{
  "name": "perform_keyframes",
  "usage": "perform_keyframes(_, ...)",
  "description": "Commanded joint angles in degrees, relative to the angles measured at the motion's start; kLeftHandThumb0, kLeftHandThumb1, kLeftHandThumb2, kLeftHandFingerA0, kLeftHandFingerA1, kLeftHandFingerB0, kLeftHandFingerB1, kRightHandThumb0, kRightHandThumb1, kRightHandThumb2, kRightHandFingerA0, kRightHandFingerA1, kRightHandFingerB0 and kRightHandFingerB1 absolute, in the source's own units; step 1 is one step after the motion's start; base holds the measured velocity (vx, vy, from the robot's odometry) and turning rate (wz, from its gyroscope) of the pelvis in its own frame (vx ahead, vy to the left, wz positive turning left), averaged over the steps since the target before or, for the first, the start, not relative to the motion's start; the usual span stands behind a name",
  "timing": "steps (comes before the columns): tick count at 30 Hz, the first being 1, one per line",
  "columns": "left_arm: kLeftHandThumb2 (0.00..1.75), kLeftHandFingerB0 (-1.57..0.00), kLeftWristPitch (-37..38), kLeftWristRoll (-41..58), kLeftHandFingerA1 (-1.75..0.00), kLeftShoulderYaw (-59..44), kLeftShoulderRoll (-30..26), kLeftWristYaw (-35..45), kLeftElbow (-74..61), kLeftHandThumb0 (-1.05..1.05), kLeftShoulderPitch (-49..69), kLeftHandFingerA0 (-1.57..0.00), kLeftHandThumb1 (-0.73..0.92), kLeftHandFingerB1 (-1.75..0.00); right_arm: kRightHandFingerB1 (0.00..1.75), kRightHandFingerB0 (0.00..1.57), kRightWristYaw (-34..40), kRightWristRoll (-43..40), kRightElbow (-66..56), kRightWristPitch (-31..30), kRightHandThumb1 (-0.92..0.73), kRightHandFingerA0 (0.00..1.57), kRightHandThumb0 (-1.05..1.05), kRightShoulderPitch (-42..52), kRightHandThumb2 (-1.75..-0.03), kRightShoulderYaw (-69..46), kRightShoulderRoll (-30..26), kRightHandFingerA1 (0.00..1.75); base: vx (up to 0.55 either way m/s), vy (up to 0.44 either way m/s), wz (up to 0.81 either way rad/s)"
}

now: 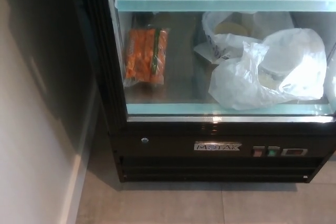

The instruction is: The robot stands in front of a refrigerator with an opened door and closes the door by swing its right hand at the door

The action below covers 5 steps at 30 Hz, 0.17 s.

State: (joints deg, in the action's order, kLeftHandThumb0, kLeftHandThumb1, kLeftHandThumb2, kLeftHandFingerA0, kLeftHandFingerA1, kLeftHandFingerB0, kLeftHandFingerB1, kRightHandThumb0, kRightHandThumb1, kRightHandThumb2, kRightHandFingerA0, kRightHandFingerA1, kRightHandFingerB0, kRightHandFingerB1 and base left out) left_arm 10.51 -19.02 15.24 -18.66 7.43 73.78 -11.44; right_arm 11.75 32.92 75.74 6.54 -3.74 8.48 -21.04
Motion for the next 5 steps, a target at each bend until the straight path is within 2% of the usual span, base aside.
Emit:
perform_keyframes(1,0.92,-0.28,0.32,-0.45,-0.5,-0.32,-1.16,-0.42,0.22,-0.54,-0.2,-0.35,0.63,-0.46,0.38,0.58,-4.71,-2.29,0.98,-4.45,-0.81,0.63,-0.57,-0.74,-0.65,0.44,-0.89,0.4,0.0,0.0,0.0)
perform_keyframes(5,0.93,-0.26,0.49,-0.33,-0.51,-0.6,-1.34,-0.17,0.21,-0.54,0.15,-0.36,0.63,-0.45,0.38,0.57,-4.22,-2.71,0.59,-4.79,-0.81,0.61,-0.54,-0.56,-0.65,0.73,-0.92,0.4,0.0,0.0,0.0)
